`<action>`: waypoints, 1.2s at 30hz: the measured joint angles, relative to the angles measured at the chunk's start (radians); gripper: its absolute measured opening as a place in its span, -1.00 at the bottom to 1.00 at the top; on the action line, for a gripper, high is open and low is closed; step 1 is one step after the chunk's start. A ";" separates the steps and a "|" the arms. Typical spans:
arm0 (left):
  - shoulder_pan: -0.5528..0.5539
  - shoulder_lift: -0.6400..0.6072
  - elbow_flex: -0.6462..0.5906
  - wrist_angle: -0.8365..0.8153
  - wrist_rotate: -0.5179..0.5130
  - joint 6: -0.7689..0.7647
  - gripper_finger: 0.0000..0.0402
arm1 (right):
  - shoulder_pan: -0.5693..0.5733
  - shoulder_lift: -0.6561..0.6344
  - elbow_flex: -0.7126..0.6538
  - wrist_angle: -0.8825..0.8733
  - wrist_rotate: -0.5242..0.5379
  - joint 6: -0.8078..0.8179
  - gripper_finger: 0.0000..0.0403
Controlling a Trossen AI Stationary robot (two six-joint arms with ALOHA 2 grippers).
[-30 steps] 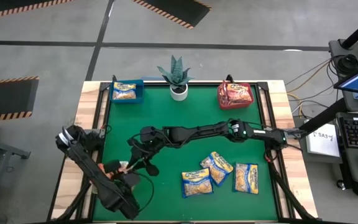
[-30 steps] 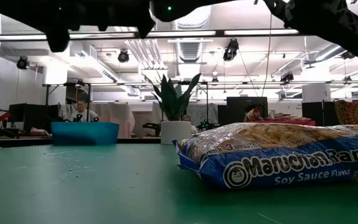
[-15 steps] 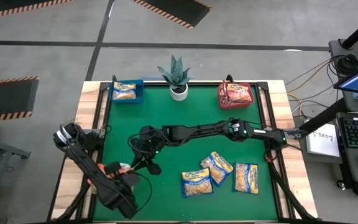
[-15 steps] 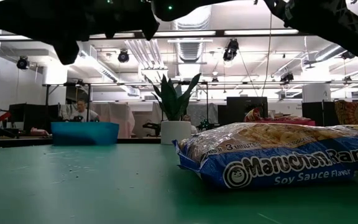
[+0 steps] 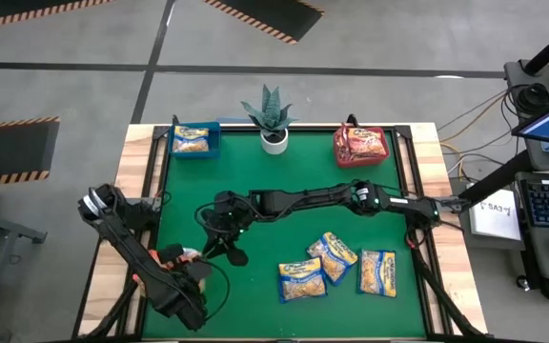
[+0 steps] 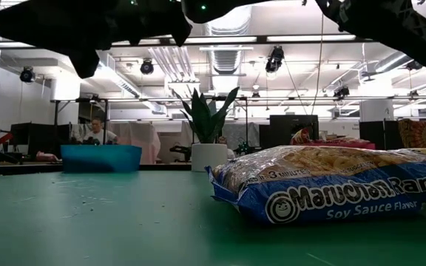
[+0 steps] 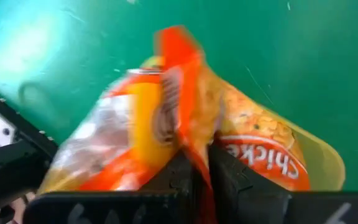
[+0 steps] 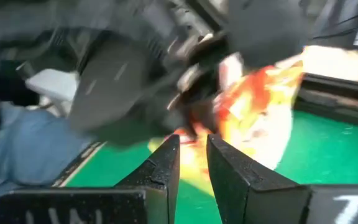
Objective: Sort Maruchan noodles
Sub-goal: Put the orange noodle pack into the yellow bin, then put the blue noodle pack into the blue bin
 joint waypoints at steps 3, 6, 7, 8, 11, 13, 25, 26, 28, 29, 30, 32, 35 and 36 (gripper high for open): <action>0.001 -0.052 0.001 -0.012 -0.020 -0.022 -0.88 | 0.005 -0.010 0.000 -0.044 -0.011 -0.015 -0.66; 0.001 -0.093 -0.005 -0.023 -0.029 -0.034 -0.80 | 0.006 -0.029 0.000 -0.101 -0.011 -0.034 -0.65; 0.001 -0.110 -0.005 -0.030 -0.037 -0.035 -0.77 | 0.005 -0.037 0.000 -0.120 -0.010 -0.042 -0.64; 0.000 -0.126 -0.004 -0.035 -0.044 -0.034 -0.74 | 0.004 -0.045 0.000 -0.150 -0.010 -0.045 -0.64; 0.000 -0.167 -0.004 -0.033 -0.068 0.014 -0.67 | 0.002 -0.068 0.000 -0.270 -0.004 -0.083 -0.64; 0.001 -0.198 -0.003 -0.034 -0.121 0.064 -0.65 | 0.004 -0.092 0.000 -0.375 -0.003 -0.121 -0.66; 0.015 -0.374 -0.019 0.326 -0.578 0.798 -0.73 | 0.011 -0.174 -0.033 -0.867 -0.004 -0.189 -0.74; 0.018 -0.391 -0.031 0.370 -0.602 0.871 -0.74 | 0.013 -0.180 -0.043 -0.889 -0.004 -0.189 -0.74; 0.026 -0.422 -0.060 0.460 -0.649 1.011 -0.78 | 0.018 -0.193 -0.076 -0.898 -0.004 -0.174 -0.74; 0.030 -0.439 -0.082 0.520 -0.677 1.083 -0.79 | 0.021 -0.201 -0.097 -0.894 -0.004 -0.159 -0.74; 0.035 -0.458 -0.107 0.574 -0.698 1.151 -0.80 | 0.026 -0.210 -0.122 -0.887 -0.004 -0.151 -0.74; 0.048 -0.494 -0.159 0.667 -0.718 1.262 -0.81 | 0.036 -0.236 -0.181 -0.851 -0.003 -0.126 -0.74; 0.077 -0.543 -0.233 0.790 -0.720 1.364 -0.81 | 0.060 -0.285 -0.297 -0.756 -0.003 -0.063 -0.74; 0.088 -0.557 -0.254 0.825 -0.720 1.387 -0.81 | 0.067 -0.302 -0.340 -0.730 0.001 -0.038 -0.74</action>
